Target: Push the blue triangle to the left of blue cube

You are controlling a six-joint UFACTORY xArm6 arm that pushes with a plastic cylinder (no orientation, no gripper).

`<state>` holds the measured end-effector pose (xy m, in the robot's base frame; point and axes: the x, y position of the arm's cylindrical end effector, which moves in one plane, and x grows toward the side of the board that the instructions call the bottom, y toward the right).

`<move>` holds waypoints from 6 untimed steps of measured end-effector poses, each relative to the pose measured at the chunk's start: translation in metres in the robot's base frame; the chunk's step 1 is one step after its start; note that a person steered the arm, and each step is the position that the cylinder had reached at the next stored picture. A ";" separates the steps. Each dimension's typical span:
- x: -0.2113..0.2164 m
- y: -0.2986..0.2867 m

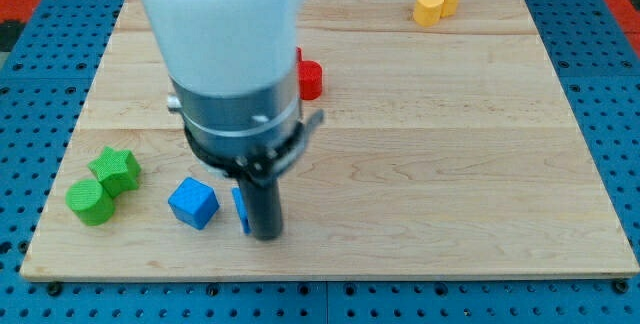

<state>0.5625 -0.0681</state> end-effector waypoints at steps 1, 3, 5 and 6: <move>-0.039 -0.039; -0.062 -0.017; -0.134 -0.016; -0.116 -0.061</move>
